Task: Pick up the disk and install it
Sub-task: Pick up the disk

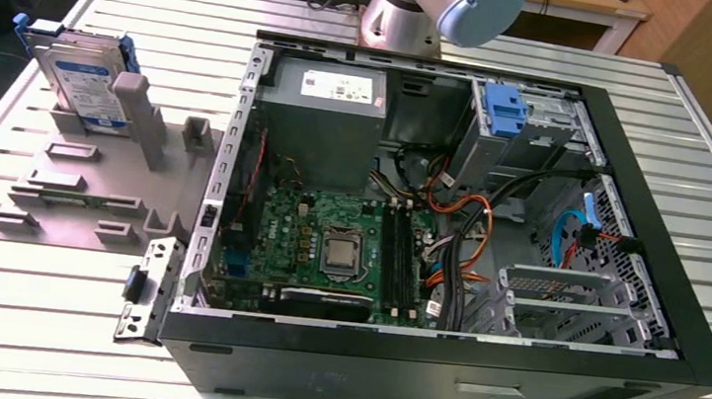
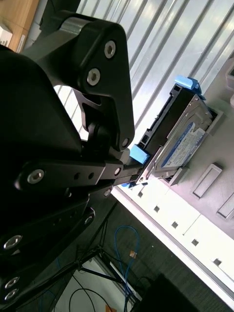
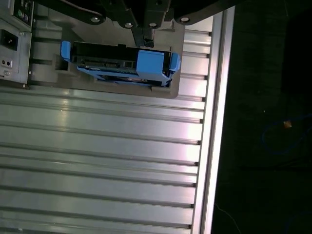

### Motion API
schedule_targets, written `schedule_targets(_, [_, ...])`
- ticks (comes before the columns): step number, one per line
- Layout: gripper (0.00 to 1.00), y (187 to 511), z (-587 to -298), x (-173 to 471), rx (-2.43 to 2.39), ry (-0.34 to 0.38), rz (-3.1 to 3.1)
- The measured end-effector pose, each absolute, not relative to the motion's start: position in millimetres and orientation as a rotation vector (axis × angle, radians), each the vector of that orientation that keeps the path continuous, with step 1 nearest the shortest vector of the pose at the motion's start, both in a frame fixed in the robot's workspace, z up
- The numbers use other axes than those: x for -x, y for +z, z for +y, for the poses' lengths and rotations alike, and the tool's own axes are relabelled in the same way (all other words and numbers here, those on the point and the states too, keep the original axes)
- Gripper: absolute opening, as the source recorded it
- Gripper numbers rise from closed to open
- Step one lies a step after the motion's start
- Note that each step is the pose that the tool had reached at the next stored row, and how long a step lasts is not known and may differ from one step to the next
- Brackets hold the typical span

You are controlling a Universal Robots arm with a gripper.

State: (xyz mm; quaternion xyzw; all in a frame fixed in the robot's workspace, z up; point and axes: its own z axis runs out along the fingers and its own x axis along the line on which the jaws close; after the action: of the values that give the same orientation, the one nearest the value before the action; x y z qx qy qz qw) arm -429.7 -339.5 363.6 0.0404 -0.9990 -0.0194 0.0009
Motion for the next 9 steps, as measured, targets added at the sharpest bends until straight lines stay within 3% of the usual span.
schedule_targets(9, [0.11,363.6,-339.5,429.7,-0.159,-0.061,-3.135])
